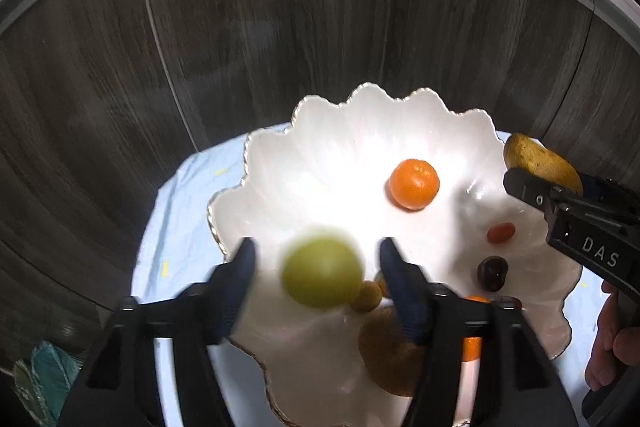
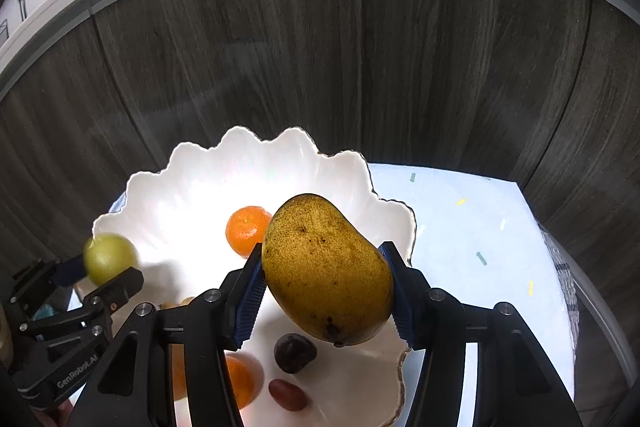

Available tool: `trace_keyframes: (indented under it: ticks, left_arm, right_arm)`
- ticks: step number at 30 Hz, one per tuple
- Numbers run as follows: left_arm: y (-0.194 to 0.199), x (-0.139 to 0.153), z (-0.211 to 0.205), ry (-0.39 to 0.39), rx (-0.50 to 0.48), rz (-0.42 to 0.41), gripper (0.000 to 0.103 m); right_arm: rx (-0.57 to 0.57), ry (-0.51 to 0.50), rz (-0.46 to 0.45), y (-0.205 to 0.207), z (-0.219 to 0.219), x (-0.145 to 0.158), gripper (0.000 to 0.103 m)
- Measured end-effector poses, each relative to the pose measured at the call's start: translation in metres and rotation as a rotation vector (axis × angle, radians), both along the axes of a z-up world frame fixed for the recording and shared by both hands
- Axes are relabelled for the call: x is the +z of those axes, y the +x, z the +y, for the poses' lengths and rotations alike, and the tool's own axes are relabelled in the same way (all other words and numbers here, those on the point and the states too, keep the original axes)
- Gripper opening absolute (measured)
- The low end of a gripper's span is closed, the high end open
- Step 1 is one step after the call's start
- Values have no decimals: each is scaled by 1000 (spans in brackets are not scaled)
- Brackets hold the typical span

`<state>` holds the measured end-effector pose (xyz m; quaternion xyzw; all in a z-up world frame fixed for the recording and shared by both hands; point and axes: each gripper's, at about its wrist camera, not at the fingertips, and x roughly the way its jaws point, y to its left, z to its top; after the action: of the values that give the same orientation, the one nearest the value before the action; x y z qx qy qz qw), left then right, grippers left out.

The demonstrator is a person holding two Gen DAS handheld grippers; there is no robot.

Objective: Organize fruits

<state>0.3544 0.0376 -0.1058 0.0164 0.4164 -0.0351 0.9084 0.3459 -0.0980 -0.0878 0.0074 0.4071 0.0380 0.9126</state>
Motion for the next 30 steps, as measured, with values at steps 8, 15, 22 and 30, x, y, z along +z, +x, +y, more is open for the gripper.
trace_keyframes:
  ticks: [8, 15, 22, 30]
  left_arm:
    - [-3, 7, 0, 30, 12, -17, 81]
    - [-10, 18, 0, 33, 29, -43, 90]
    - [-24, 33, -1, 37, 49, -73, 98]
    - [-46, 52, 1, 25, 61, -97, 101]
  right_arm:
    - [-22, 20, 15, -4, -6, -5, 68]
    - [-41, -6, -63, -17, -9, 14, 88]
    - [-55, -2, -77, -33, -13, 25, 88]
    - [-55, 3, -109, -59, -11, 43, 88]
